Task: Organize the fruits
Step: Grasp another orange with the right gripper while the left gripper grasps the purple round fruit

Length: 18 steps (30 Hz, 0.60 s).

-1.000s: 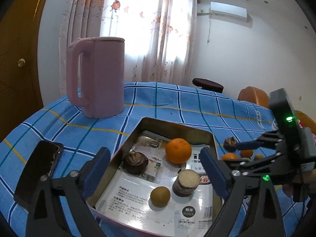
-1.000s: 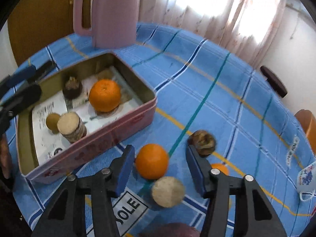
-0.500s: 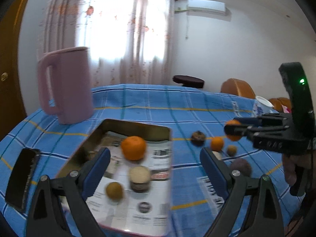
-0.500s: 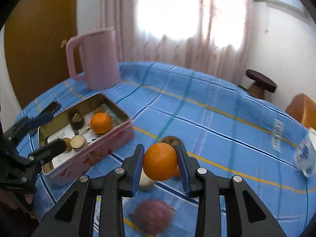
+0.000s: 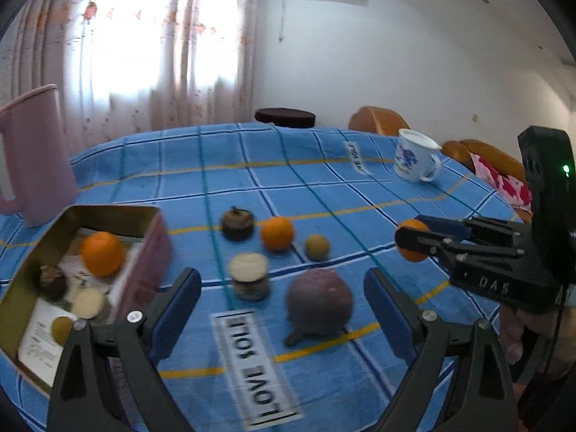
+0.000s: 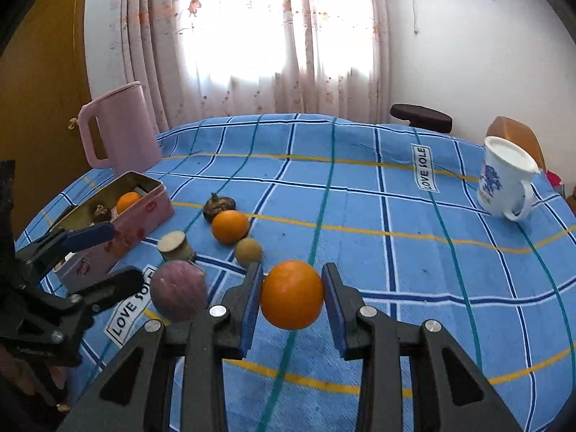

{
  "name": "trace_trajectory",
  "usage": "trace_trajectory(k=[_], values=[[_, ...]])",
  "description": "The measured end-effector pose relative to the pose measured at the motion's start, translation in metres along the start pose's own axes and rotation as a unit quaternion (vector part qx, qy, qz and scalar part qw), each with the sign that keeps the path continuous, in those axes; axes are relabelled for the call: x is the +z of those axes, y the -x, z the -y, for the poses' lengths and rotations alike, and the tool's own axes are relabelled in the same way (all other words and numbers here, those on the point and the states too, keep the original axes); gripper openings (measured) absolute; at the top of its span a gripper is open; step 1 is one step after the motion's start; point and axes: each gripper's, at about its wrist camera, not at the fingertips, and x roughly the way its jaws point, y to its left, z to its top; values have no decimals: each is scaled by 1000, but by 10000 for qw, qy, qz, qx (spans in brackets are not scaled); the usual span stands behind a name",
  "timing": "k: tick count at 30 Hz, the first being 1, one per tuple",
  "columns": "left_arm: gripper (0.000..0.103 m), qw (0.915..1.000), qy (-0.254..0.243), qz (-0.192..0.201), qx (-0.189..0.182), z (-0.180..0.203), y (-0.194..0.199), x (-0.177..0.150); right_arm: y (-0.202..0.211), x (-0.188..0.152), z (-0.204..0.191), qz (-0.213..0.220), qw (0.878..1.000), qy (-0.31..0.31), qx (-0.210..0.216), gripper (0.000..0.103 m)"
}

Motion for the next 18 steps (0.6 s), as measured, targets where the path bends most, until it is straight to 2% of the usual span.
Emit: trace_trajectory(k=[6,9,11,13,18], values=[[81,9989,-169,-437,-86,15,-18,1,-1,-7,3,33,10000,-23,63,35],[70,9976,-201,-654,-95,17,-28,1,2,-8,7,86,9999,-65,88,35],[68,9957,-192,-896,-162,17,-38,0,1,-9,9,42,9998,-105,168,35],[56,9945,-172,-1007,-215,19,-42,-1,-2,-9,9,-15,9997,-109,211,36],[53,9943,-166,-1022,-239,20,-42,-2,-1,-9,5,-3,9998,-27,184,36]])
